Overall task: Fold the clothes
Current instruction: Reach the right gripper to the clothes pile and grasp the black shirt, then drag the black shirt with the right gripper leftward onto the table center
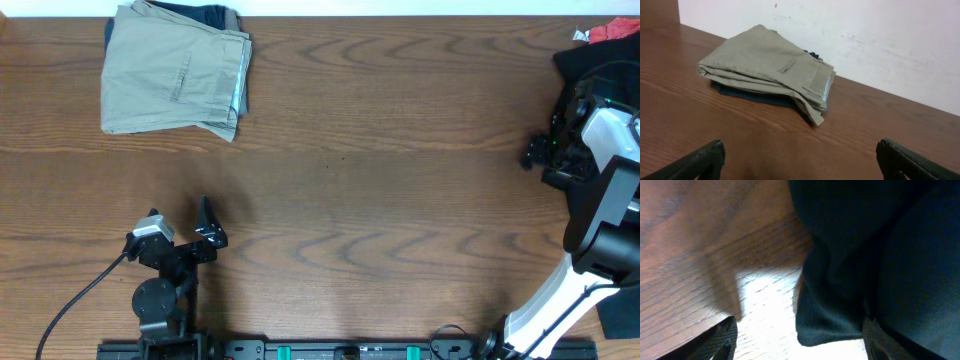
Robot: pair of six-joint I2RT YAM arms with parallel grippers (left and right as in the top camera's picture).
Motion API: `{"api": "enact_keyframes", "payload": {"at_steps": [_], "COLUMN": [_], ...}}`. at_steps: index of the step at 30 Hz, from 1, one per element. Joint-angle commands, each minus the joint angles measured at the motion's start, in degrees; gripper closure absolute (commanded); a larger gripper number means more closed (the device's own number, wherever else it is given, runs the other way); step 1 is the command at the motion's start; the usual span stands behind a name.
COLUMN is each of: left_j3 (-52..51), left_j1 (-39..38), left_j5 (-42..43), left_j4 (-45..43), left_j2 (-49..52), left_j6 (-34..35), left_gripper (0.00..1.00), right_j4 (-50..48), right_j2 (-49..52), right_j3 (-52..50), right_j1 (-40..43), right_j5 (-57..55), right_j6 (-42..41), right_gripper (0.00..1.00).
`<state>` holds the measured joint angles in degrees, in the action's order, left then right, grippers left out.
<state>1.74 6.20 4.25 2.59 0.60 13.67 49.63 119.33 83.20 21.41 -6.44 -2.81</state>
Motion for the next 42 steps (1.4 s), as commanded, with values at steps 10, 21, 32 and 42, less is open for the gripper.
{"api": "enact_keyframes", "payload": {"at_steps": [10,21,32,42], "left_j3": [-1.51,-1.51,-1.51,-1.51], "left_j1": [-0.17,-0.17,-0.17,-0.17], "left_j5": [0.17,0.17,0.17,0.17], "left_j4": [0.96,0.96,0.96,0.96], "left_j2": [-0.37,-0.37,-0.37,-0.37], "left_j6": [-0.35,-0.35,-0.33,-0.35], "left_gripper": [0.02,0.02,0.02,0.02], "right_j4": [-1.03,-0.94,0.26,3.04], "right_j2": [4.17,4.15,3.91,3.78], "right_j3": [0.68,0.7,4.07,10.03], "right_j1": [0.17,0.02,-7.45,-24.13], "right_j5": [1.4,8.61,29.0,28.98], "right_j6": [1.22,1.42,3.76,3.67], "right_gripper": [0.61,0.99,0.99,0.99]}}
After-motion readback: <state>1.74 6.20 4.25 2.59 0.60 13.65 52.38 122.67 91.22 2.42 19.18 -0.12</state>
